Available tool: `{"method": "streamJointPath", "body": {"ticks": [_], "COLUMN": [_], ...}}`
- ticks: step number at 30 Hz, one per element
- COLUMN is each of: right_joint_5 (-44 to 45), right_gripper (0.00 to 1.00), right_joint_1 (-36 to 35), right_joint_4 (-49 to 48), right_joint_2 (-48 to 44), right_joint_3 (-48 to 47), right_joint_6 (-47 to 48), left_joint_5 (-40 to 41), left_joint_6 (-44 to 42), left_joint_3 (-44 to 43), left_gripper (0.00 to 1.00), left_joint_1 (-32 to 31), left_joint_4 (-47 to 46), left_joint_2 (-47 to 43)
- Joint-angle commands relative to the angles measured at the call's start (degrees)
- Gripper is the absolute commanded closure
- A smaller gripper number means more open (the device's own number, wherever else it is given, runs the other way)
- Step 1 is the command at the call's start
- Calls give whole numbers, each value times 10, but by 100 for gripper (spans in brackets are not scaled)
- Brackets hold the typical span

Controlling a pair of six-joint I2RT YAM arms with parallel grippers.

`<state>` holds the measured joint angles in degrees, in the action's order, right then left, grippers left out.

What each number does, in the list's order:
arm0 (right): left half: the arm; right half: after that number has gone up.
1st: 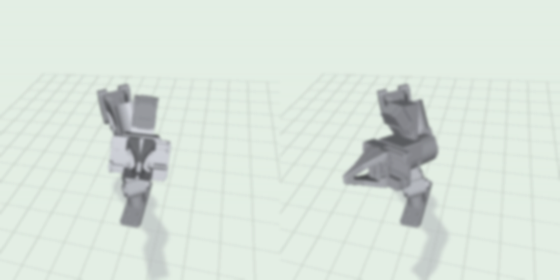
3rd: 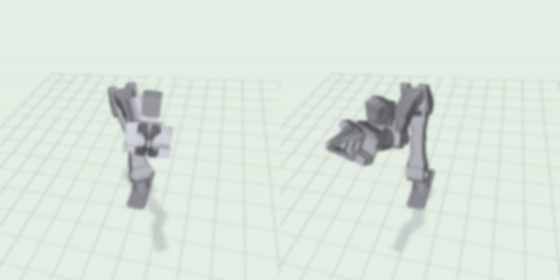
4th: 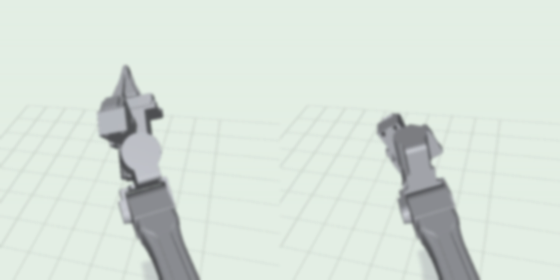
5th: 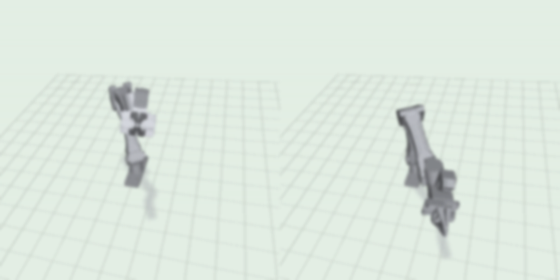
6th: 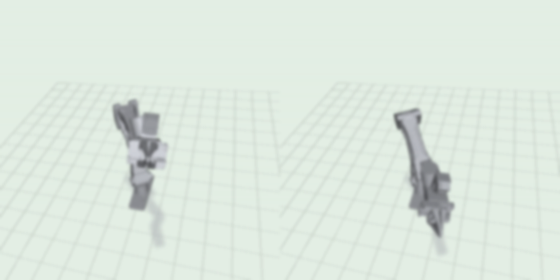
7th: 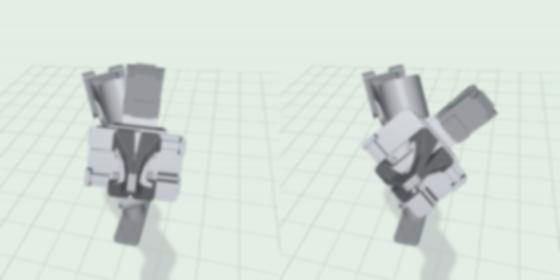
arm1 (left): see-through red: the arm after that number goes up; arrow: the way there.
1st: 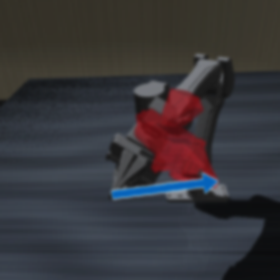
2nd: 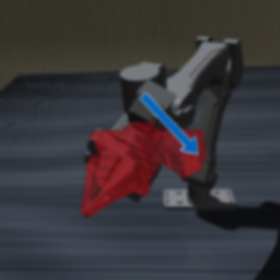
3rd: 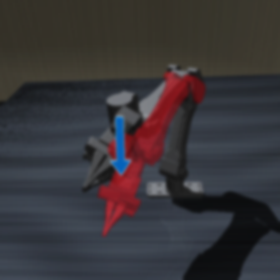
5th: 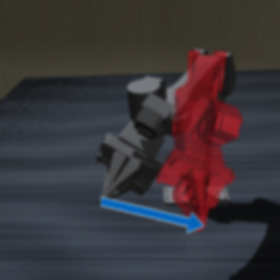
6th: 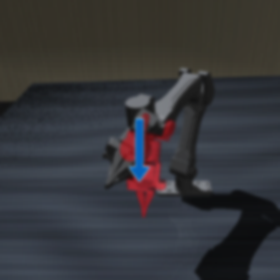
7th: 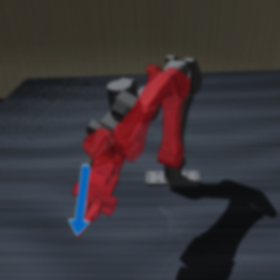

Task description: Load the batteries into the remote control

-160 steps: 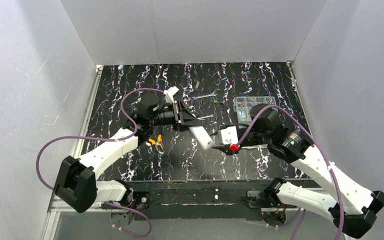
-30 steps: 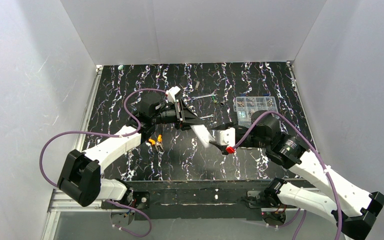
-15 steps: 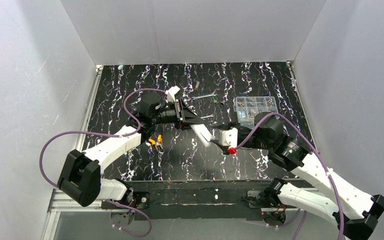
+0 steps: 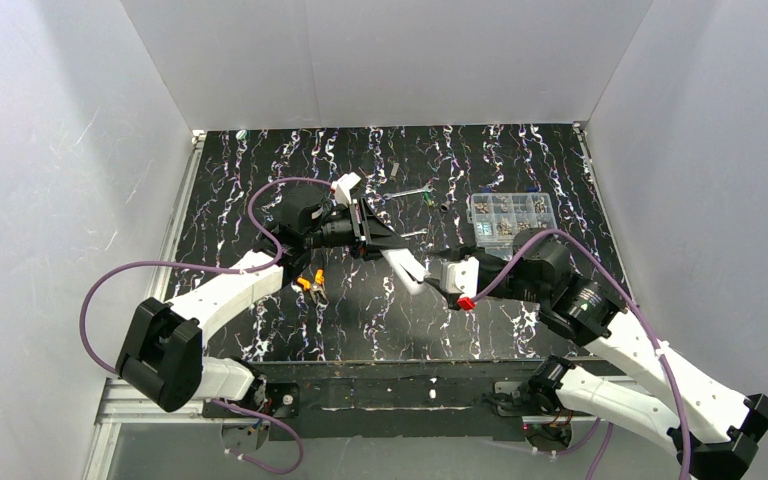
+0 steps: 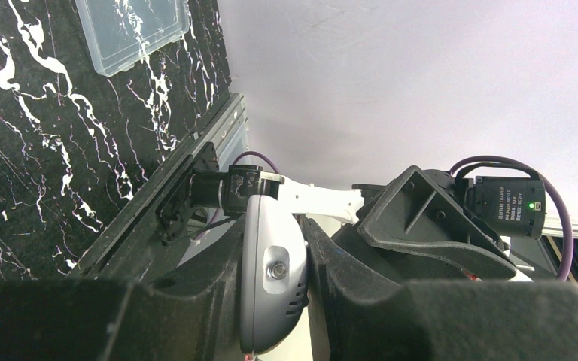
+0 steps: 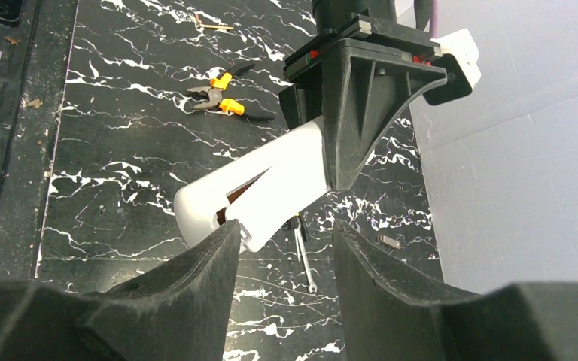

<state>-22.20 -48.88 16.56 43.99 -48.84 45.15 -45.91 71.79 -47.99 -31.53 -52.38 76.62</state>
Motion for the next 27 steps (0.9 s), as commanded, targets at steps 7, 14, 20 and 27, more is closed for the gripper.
{"method": "streamJointPath", "body": {"ticks": [7, 14, 20, 27], "right_joint_5": [7, 1, -16, -22], "right_gripper": [44, 40, 37, 32], "right_joint_1": [1, 1, 1, 1], "right_joint_4": [1, 31, 51, -28], "right_joint_2": [-21, -26, -46, -121], "right_joint_3": [14, 11, 0, 18], "right_joint_6": [-19, -26, -61, -280], "left_joint_5": [-50, -50, -47, -34], "left_joint_6": [-1, 0, -5, -22], "left_joint_3": [-23, -24, -20, -16], "left_gripper": [100, 100, 100, 100], "left_joint_1": [-9, -9, -9, -9], "left_joint_4": [-20, -21, -15, 7], "left_joint_2": [-6, -4, -6, -13]}}
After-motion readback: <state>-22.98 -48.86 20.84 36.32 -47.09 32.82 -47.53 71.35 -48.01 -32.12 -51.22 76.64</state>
